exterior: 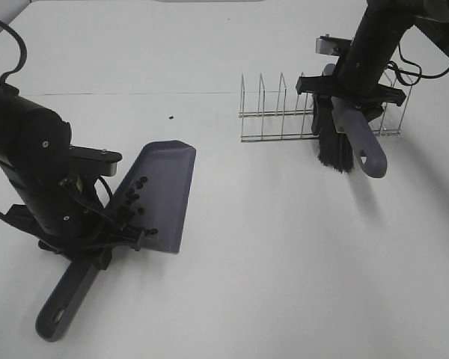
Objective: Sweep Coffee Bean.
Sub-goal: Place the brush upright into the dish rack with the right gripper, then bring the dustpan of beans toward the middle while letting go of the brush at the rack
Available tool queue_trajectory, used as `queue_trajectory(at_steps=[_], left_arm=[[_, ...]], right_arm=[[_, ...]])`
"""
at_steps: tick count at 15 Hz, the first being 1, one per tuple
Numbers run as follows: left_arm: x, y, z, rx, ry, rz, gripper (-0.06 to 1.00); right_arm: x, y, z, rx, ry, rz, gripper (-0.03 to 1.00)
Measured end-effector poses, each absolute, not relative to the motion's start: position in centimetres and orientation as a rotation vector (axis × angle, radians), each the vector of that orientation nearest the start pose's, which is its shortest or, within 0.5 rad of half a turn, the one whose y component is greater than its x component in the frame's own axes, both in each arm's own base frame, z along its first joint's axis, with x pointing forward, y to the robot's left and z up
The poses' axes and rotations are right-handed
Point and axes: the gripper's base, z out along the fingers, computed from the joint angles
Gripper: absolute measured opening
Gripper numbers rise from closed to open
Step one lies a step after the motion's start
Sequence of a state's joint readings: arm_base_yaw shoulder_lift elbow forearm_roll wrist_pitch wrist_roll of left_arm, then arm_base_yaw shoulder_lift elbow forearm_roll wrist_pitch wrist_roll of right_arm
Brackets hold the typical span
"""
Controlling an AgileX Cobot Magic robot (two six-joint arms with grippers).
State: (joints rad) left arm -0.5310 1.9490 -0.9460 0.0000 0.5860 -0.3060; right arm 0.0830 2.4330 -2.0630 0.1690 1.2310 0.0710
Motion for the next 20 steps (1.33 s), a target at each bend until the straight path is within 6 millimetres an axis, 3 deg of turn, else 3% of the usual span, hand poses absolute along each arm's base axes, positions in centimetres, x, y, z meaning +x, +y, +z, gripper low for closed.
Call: queue_trajectory(at_steps=[1, 8, 13, 20], left_arm=[[27.3, -16.0, 9.5, 0.346, 3.059, -0.043, 0.31], [27.2, -16.2, 9.5, 0.307, 3.071, -0.067, 0.31], [27.2, -16.2, 9.5, 0.3, 3.071, -0.072, 0.31], [27.3, -16.4, 9.6, 0.273, 3.073, -0.093, 0.31]], right_arm=[[48.9, 5.6, 14.0, 0.059, 3.082, 0.255, 0.53], [50.0, 5.3, 20.0, 0.03, 2.91, 0.232, 0.53], [49.7, 5.2, 21.8, 0.023, 2.871, 0.217, 0.53], [48.4, 5.5, 26.4, 0.029, 2.78, 0.281, 0.53]])
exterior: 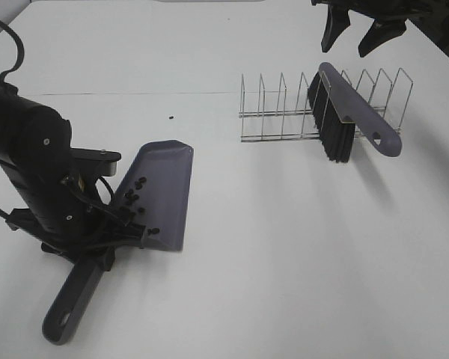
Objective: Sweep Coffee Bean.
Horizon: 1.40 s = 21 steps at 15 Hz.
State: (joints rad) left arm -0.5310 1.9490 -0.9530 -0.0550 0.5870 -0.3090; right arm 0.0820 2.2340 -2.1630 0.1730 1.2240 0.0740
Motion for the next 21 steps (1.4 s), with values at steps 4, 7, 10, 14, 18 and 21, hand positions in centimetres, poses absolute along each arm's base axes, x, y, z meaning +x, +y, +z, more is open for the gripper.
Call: queue_trajectory(at_steps=[4, 7, 10, 14, 18, 21], left_arm=[[28.5, -17.2, 10.0, 0.252, 3.059, -0.125, 0.31], [29.2, -17.7, 10.2, 0.247, 3.045, -0.138, 0.31], [29.9, -18.1, 9.8, 0.246, 3.046, -0.139, 0.35], [30.2, -18.3, 10.2, 0.255, 3.068, -0.128, 0.6], [30.2, -17.9, 12.2, 0.339, 3.149, -0.026, 0.63], [31.8, -14.5, 15.4, 0.244, 3.078, -0.065, 0.63]], right_arm=[[45.4, 5.8, 28.9, 0.041, 2.787, 0.36, 0.53], [42.9, 5.7, 29.5, 0.048, 2.817, 0.371, 0.53], [40.5, 5.5, 30.3, 0.043, 2.835, 0.381, 0.53], [36.1, 5.2, 31.8, 0.04, 2.845, 0.383, 0.53], [27.9, 4.3, 34.1, -0.005, 2.808, 0.352, 0.53], [23.2, 3.9, 34.9, -0.012, 2.766, 0.34, 0.53]])
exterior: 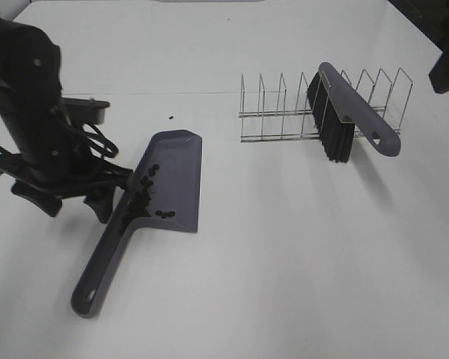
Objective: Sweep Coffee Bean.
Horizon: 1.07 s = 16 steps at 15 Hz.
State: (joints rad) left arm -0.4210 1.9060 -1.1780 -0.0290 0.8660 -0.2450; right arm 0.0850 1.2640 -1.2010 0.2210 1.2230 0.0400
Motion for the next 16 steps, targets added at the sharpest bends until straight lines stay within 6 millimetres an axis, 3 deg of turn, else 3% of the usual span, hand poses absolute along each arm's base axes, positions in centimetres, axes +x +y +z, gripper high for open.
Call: queue_trajectory(at_steps=[3, 5, 6, 9, 11, 12, 15, 16], left_arm=[[32.5, -9.8, 18.9, 0.187, 3.025, -0.066, 0.63], [31.4, -7.2, 22.7, 0.173, 2.969, -0.065, 0.63], [29.5, -5.8, 25.0, 0.144, 2.93, -0.067, 0.63], [23.1, -4.0, 28.8, 0.14, 2.852, -0.068, 0.63], [18.4, -3.2, 30.6, 0.128, 2.774, -0.074, 0.63], [17.2, -2.9, 31.0, 0.12, 2.752, -0.066, 0.63], [10.0, -0.9, 33.5, 0.098, 2.564, 0.021, 0.63], [8.5, -0.6, 33.8, 0.094, 2.506, 0.021, 0.63]], right_arm=[[20.1, 3.2, 34.9, 0.016, 2.742, 0.288, 0.53], [17.6, 2.7, 34.6, 0.021, 2.718, 0.241, 0.53], [15.5, 2.4, 34.3, 0.017, 2.695, 0.221, 0.53], [11.2, 1.9, 34.1, 0.008, 2.602, 0.214, 0.53], [8.4, 1.5, 33.5, 0.001, 2.534, 0.183, 0.53], [7.8, 1.4, 33.4, 0.0, 2.517, 0.18, 0.53], [4.7, 0.8, 30.8, -0.005, 2.47, 0.128, 0.53], [4.0, 0.6, 30.2, -0.005, 2.454, 0.107, 0.53]])
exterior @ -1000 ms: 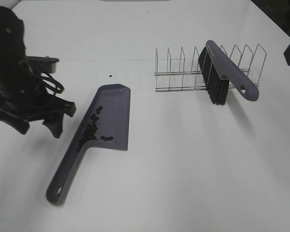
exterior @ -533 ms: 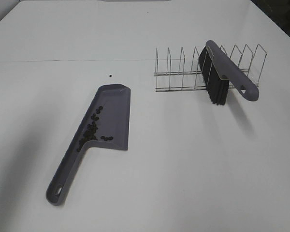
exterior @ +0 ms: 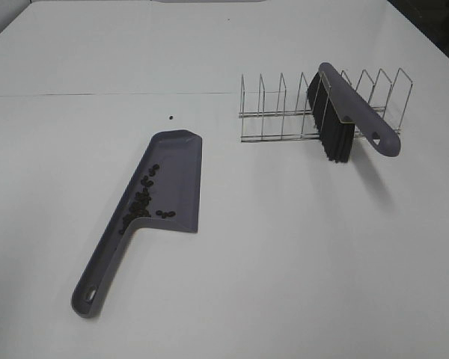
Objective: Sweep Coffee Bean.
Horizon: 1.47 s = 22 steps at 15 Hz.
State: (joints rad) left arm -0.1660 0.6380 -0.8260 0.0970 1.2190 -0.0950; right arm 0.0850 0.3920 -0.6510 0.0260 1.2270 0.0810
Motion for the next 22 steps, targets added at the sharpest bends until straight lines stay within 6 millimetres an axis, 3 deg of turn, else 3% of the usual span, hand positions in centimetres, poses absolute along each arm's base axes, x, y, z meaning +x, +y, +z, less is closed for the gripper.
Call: queue_trajectory(at_steps=[4, 5, 7, 9, 11, 22], left_arm=[[3.0, 0.1, 32.6, 0.149, 2.325, -0.015, 0.63], [2.4, 0.1, 32.3, 0.157, 2.306, -0.02, 0.63], [0.0, -0.3, 30.0, 0.223, 2.226, -0.111, 0.63], [-0.4, -0.7, 28.6, 0.273, 2.141, -0.168, 0.63], [-0.6, -0.8, 28.5, 0.297, 2.057, -0.165, 0.63], [-0.5, -0.6, 28.1, 0.212, 2.055, -0.105, 0.63]], right_arm=[[1.8, 0.2, 28.8, -0.025, 2.376, 0.082, 0.53], [1.6, 0.2, 28.7, -0.03, 2.362, 0.081, 0.53], [-0.1, 0.1, 27.8, -0.081, 2.274, 0.063, 0.53], [-1.3, 0.0, 26.7, -0.095, 2.212, 0.057, 0.53], [-1.4, -0.1, 26.6, -0.111, 2.199, 0.046, 0.53], [-0.4, 0.1, 26.1, -0.11, 2.135, 0.063, 0.53]])
